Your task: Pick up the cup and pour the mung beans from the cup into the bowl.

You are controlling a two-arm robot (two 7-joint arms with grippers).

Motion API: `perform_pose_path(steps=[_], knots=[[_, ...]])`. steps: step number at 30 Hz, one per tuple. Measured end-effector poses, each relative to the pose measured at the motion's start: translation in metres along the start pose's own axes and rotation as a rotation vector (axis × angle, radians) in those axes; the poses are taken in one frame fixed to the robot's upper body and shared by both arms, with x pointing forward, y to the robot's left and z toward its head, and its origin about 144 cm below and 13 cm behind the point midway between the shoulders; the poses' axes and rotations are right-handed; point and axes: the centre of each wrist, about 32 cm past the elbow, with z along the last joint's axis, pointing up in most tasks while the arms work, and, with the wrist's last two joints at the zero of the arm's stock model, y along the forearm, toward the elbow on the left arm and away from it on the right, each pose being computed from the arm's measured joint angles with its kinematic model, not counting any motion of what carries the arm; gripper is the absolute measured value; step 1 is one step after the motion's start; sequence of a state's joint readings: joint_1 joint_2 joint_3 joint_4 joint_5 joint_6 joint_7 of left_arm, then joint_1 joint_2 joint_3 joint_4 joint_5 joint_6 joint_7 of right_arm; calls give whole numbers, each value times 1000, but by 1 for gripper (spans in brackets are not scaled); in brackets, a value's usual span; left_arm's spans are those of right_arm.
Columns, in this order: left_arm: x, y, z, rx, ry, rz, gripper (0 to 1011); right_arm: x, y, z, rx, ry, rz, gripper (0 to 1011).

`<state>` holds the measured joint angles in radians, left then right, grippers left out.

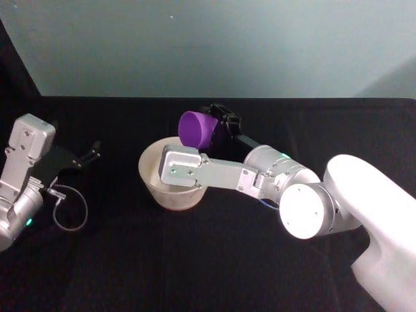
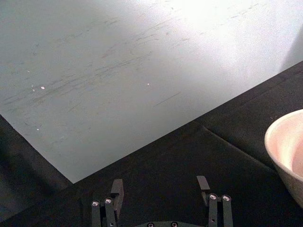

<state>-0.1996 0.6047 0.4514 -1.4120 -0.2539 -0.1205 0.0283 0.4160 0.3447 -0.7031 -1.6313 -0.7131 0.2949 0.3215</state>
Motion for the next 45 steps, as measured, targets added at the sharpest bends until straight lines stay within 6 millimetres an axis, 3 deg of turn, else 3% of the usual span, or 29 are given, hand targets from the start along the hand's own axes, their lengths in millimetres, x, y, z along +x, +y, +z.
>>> perform_pose_path(steps=[45], knots=[[0, 0, 0, 0, 0, 0, 1000, -3, 14, 28, -78, -346, 44, 718]])
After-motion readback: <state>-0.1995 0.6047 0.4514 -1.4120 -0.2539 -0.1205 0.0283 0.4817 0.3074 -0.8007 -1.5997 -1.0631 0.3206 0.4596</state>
